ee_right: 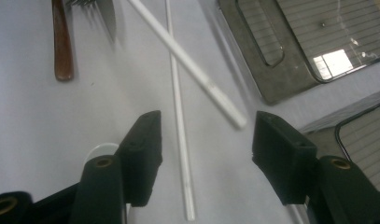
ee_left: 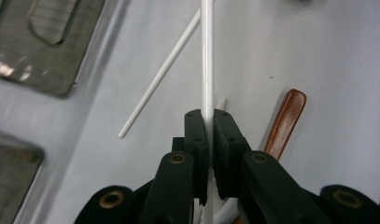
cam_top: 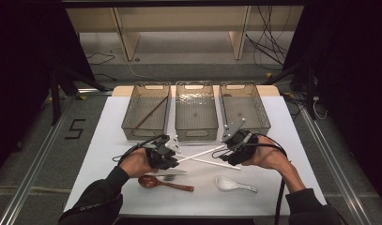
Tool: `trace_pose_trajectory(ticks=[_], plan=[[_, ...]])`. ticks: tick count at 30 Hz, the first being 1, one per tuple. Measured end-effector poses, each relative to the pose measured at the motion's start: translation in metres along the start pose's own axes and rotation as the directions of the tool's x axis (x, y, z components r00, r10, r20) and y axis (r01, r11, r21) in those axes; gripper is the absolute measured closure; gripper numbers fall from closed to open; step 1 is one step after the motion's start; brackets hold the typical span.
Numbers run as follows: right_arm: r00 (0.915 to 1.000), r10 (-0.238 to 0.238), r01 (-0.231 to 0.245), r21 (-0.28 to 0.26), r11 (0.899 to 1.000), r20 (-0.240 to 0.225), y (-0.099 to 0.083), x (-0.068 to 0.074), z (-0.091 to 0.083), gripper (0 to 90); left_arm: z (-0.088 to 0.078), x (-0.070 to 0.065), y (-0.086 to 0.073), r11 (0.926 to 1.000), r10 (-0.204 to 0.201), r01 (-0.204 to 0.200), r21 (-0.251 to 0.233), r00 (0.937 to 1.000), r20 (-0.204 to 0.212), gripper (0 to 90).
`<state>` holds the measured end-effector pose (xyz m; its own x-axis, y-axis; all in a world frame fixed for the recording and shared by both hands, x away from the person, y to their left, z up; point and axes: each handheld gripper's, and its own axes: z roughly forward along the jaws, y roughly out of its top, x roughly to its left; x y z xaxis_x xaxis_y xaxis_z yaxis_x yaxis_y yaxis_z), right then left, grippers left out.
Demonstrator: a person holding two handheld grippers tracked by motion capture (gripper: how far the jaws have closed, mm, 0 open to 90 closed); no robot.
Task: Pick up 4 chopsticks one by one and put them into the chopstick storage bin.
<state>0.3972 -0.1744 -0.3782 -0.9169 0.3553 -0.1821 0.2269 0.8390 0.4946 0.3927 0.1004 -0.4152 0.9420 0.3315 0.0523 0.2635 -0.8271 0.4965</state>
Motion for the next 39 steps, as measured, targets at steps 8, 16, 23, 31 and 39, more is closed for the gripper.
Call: trace_pose_trajectory(ticks=[8, 16, 23, 31, 39], plan=[[0.9876, 0.155, -0.153, -0.070, 0.986, 0.026, -0.012, -0.003, 0.002, 35.2, -0.009, 0.009, -0.010, 0.9970, -0.077, 0.077, -0.004, 0.9966, -0.031, 85.1], [0.9694, 0.239, -0.234, -0.084, 0.969, 0.055, -0.022, -0.001, 0.010, 31.5, -0.019, 0.016, -0.016, 0.9905, -0.136, 0.134, -0.029, 0.9897, -0.045, 85.1], [0.9613, 0.272, -0.268, -0.070, 0.961, 0.045, -0.026, 0.003, 0.016, 29.3, -0.030, 0.024, -0.021, 0.9763, -0.210, 0.205, -0.069, 0.9758, -0.063, 85.1], [0.9495, 0.311, -0.308, -0.078, 0.948, 0.040, -0.031, 0.002, 0.017, 27.5, -0.043, 0.031, -0.026, 0.9601, -0.270, 0.262, -0.098, 0.9595, -0.080, 85.0], [0.9496, 0.310, -0.306, -0.074, 0.949, 0.049, -0.032, 0.006, 0.016, 28.0, -0.053, 0.042, -0.030, 0.9502, -0.303, 0.291, -0.111, 0.9472, -0.106, 85.1]])
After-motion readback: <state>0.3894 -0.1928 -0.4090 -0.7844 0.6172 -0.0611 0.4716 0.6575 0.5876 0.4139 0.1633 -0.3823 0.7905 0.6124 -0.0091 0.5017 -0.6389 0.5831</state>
